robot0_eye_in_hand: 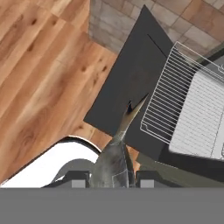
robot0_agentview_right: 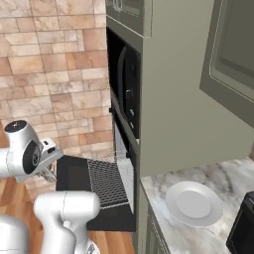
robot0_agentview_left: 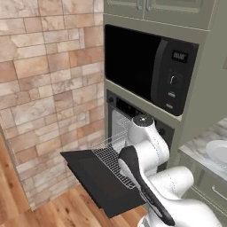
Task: Place the fish on the bottom rack of the oven, and slide the tray back inside. Close the oven door.
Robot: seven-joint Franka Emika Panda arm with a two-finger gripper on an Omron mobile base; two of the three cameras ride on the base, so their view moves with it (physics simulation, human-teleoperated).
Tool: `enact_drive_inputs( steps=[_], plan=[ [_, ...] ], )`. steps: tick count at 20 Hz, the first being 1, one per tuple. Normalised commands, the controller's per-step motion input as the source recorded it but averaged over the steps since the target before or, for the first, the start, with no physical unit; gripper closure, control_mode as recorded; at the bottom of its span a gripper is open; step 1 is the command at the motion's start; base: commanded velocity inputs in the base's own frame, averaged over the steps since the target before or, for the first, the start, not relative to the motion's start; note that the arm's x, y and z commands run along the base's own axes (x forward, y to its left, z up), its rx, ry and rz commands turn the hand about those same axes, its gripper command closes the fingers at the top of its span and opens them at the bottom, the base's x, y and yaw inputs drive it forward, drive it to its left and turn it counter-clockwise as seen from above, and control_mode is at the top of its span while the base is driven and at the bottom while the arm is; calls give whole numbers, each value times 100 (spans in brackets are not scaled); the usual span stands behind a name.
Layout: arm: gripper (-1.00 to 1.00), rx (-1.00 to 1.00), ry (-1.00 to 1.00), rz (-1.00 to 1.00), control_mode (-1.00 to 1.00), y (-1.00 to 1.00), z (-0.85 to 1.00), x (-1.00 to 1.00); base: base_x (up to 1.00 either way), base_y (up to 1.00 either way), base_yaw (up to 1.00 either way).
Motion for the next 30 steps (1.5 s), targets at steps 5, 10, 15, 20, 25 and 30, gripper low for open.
enact_drive_inputs(
  steps=[5,10,15,20,25,30],
  plan=[
    [100,-7,-21,-16,-100,-8,-36,49,0,0,0],
    [100,0,0,-18,-100,-21,-8,40,0,0,0],
    [100,0,0,-15,-100,-16,-17,50,0,0,0],
    [100,0,0,-12,-100,-1,-21,54,0,0,0],
    [100,0,0,-9,-100,0,-22,56,0,0,0],
    [100,0,4,-6,-100,-7,-34,56,0,0,0]
  ],
)
